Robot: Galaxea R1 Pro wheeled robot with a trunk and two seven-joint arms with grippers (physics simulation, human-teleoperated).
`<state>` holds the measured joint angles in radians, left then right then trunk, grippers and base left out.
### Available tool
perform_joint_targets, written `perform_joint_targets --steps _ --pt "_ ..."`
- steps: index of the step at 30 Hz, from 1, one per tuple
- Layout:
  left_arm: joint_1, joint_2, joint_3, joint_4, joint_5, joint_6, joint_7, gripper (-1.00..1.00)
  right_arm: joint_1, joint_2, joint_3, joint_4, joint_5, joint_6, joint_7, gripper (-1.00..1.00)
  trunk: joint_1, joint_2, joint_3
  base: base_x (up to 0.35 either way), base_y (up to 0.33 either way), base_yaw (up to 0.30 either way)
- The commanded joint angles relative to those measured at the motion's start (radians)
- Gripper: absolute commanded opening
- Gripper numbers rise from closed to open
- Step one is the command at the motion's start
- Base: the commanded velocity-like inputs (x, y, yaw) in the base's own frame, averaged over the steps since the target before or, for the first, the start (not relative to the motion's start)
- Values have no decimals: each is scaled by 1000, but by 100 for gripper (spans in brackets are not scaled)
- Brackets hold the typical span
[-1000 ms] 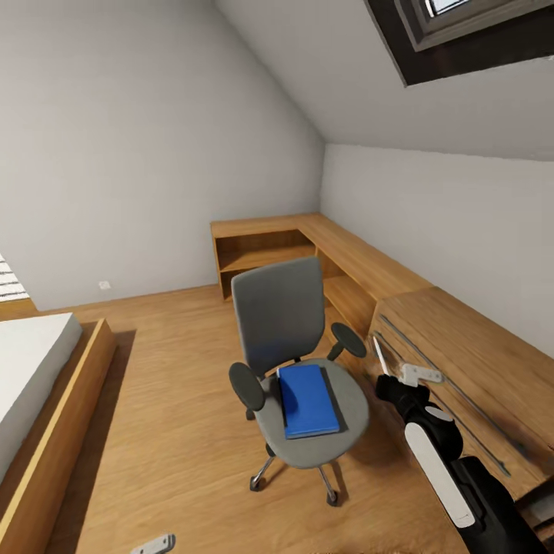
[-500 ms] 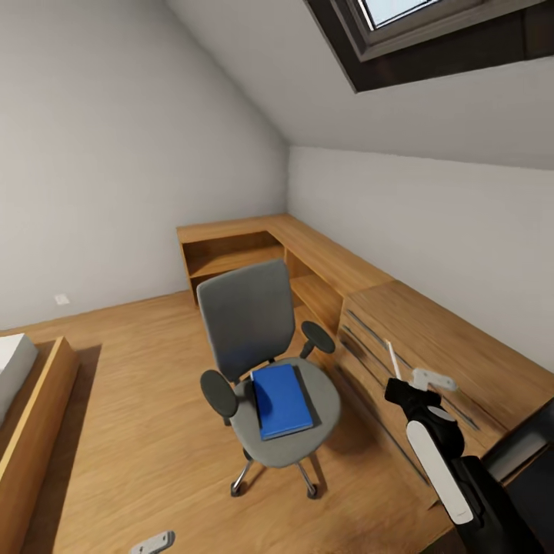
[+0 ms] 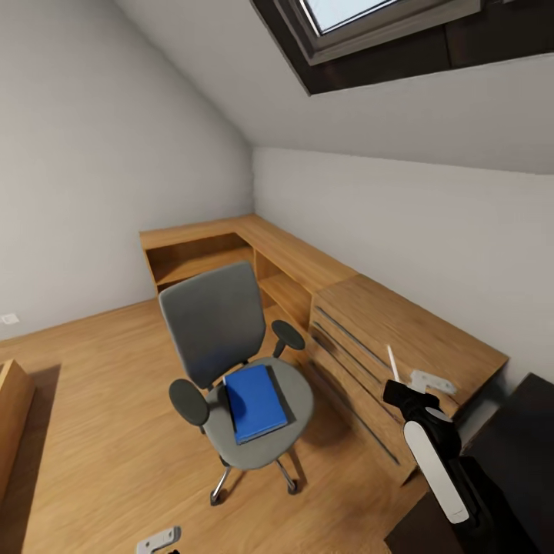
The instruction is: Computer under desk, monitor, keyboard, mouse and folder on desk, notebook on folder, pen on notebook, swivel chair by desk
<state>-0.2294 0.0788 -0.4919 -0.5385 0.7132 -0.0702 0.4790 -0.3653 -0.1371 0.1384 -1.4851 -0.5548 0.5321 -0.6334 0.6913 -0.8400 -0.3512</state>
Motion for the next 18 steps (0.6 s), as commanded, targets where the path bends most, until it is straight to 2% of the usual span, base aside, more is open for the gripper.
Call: perform_joint_targets --steps 1,6,9,13,18 --pt "-1 1 -9 6 10 -9 7 100 -1 -1 2 0 -8 2 -8 -100 0 -1 -1 -134 -57 -279" --pt "-1 1 -10 10 9 -11 7 100 -1 -1 -8 19 -8 1 -8 -100 0 -1 -1 -221 -165 -284" --pt "-1 1 -10 11 9 -11 7 100 -2 0 -30 66 -8 -1 -6 -100 0 -1 -1 -246 -234 -289" --pt "-1 1 -10 11 9 -11 7 100 -3 -1 -38 85 -7 -13 -5 -100 0 -1 -1 -218 -266 -290" --pt "-1 1 -9 12 9 -11 7 100 -3 -1 -41 90 -7 -19 -5 -100 0 -1 -1 -91 -243 -290"
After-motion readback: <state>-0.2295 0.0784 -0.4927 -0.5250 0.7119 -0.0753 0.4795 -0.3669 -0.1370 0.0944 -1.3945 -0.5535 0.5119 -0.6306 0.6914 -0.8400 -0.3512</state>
